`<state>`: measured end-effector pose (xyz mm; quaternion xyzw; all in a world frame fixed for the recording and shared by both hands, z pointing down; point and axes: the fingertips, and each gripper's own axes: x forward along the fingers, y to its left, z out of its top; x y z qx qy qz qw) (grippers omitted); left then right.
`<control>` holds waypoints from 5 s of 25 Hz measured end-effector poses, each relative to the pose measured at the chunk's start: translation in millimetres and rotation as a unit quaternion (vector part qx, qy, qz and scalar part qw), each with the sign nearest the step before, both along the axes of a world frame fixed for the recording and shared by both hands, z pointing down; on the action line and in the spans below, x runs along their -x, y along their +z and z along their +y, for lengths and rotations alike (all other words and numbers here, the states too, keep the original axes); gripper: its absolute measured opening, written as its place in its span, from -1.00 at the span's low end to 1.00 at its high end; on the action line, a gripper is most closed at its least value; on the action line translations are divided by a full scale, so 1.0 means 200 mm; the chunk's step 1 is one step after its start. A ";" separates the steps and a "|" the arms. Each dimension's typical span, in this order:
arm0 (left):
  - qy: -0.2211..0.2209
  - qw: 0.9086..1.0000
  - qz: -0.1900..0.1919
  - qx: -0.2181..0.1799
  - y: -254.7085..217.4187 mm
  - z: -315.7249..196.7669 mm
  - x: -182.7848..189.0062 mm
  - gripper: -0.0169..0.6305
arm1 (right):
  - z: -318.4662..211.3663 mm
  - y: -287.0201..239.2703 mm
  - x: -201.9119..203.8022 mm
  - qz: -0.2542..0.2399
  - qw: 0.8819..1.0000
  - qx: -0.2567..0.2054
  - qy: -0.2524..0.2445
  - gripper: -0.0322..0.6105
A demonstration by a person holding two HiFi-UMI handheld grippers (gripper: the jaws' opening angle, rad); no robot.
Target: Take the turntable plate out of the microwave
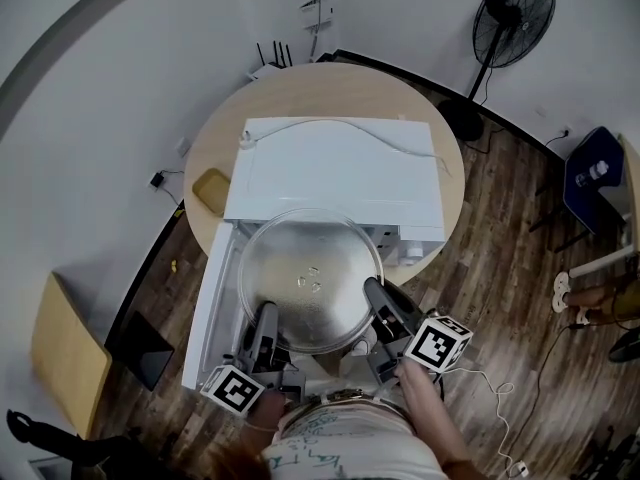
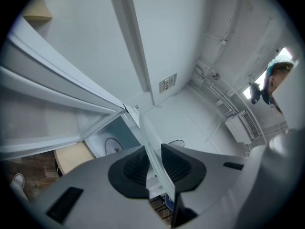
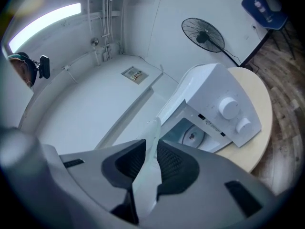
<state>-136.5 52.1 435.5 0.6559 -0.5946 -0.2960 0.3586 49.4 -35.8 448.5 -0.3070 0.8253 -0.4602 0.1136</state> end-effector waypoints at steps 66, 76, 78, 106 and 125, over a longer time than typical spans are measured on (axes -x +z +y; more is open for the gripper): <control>0.097 0.990 0.047 0.095 -0.01 -0.89 0.17 -0.75 | -0.45 0.04 0.13 0.191 0.972 0.086 -0.104 -0.49; 0.100 0.987 0.048 0.112 0.06 -0.80 0.13 -0.73 | -0.35 0.03 0.20 0.177 0.975 0.050 -0.122 -0.31; 0.101 0.987 0.036 0.118 0.09 -0.79 0.12 -0.57 | -0.30 0.05 0.23 0.165 0.975 0.057 -0.140 -0.32; 0.154 0.983 0.005 0.096 0.06 -0.45 0.03 -0.72 | -0.22 0.05 0.25 0.108 0.981 0.067 -0.146 -0.51; 0.153 0.984 0.011 0.090 0.03 -0.73 0.09 -0.72 | -0.43 0.01 0.31 0.132 0.982 0.066 -0.114 -0.46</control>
